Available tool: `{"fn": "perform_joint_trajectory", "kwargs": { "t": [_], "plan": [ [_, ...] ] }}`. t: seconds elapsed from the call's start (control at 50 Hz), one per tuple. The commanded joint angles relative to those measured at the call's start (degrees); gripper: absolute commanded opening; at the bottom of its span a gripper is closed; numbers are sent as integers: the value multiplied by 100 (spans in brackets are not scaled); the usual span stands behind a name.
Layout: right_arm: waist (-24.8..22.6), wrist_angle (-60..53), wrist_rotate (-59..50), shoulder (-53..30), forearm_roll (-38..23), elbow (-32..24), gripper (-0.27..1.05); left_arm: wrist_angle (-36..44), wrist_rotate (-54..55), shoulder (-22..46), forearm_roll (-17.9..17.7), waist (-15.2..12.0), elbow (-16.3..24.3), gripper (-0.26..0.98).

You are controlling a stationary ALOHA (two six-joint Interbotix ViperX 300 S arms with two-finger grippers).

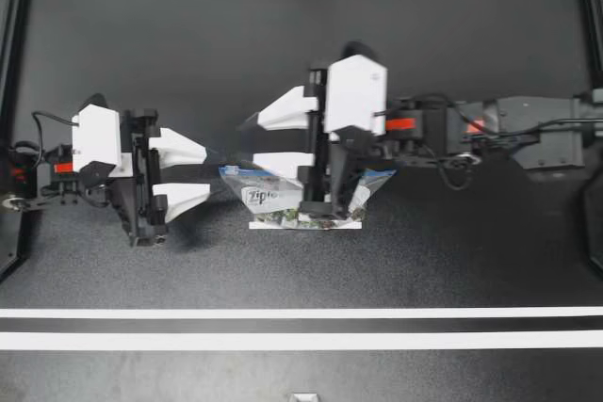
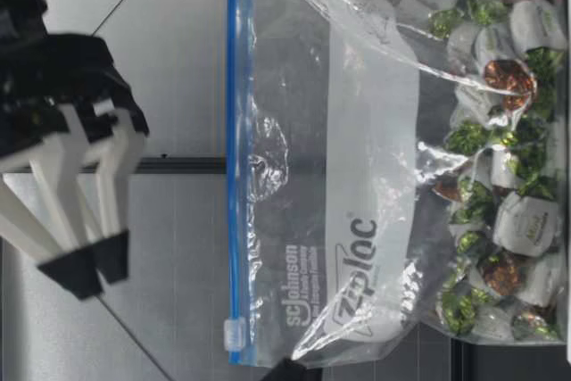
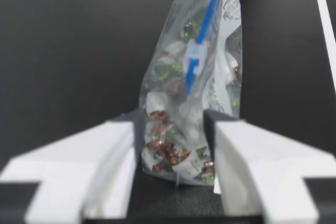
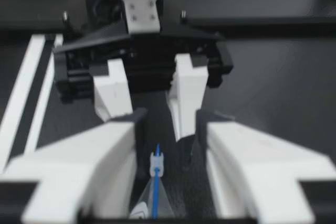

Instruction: Slide open the ziploc bag.

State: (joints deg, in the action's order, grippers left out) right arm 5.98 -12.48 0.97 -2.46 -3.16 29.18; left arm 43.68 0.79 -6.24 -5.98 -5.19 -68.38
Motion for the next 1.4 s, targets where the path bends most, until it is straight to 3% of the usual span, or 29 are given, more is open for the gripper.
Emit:
{"fn": "perform_joint_trajectory", "kwargs": {
  "t": [0.0, 0.24, 0.56, 0.74, 1.14, 1.38],
  "plan": [
    [44, 211, -9, -62, -53, -325, 53, 88, 9, -44, 9, 18, 123, 42],
    [-9, 316, -9, -316, -53, -466, 53, 132, 9, 53, 53, 18, 167, 39],
    [-114, 466, -26, -510, -62, -501, 54, 132, 0, 158, 97, 70, 281, 2],
    [-176, 562, -26, -642, -62, -589, 54, 132, -9, 141, 97, 70, 281, -11],
    [-167, 861, -26, -738, -62, -668, 51, 132, -62, 132, 97, 70, 246, -13],
    [-167, 1107, -70, -738, -44, -747, 37, 132, -79, 123, 97, 79, 237, -13]
  ]
}}
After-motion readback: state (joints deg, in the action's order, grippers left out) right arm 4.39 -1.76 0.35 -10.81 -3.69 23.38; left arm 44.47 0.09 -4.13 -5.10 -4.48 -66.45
